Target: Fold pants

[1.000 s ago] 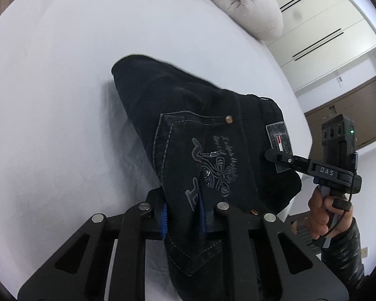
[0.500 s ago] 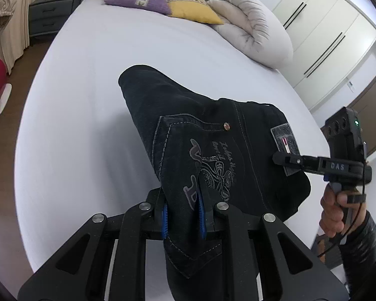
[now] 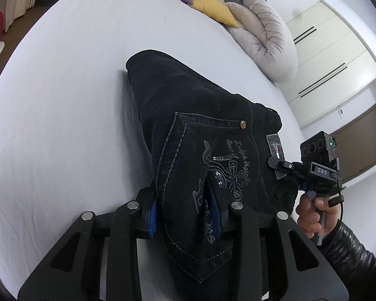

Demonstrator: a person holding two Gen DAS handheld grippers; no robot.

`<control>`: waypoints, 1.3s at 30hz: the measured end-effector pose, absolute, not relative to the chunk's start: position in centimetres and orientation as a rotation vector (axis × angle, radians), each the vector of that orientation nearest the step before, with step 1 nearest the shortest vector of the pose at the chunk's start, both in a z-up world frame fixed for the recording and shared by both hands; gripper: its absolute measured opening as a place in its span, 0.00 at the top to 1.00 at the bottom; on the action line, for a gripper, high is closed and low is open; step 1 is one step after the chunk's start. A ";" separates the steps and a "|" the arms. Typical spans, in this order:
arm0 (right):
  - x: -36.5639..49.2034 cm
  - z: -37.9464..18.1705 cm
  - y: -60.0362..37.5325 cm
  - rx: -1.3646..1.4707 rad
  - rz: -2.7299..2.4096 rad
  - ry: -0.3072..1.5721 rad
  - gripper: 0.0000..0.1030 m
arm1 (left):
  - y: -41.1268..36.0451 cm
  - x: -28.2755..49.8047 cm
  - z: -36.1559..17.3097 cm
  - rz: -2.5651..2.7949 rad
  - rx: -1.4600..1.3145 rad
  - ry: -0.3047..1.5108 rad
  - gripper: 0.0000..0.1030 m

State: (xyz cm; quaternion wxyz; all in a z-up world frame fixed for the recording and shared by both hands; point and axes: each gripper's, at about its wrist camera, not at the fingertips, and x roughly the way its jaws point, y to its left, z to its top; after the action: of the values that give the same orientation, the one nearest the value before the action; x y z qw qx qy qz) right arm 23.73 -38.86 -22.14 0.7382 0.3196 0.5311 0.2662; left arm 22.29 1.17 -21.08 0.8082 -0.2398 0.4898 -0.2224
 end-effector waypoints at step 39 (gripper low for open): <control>-5.4 -0.8 -37.9 0.112 0.083 0.373 0.00 | -9.3 -8.2 -0.4 0.119 0.071 0.490 0.00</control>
State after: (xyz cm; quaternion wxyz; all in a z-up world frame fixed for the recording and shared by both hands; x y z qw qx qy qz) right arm -5.44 -37.85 -0.82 0.9803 0.0555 0.1852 0.0413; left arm -8.24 -9.32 -0.44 0.9677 0.0352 0.2424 0.0589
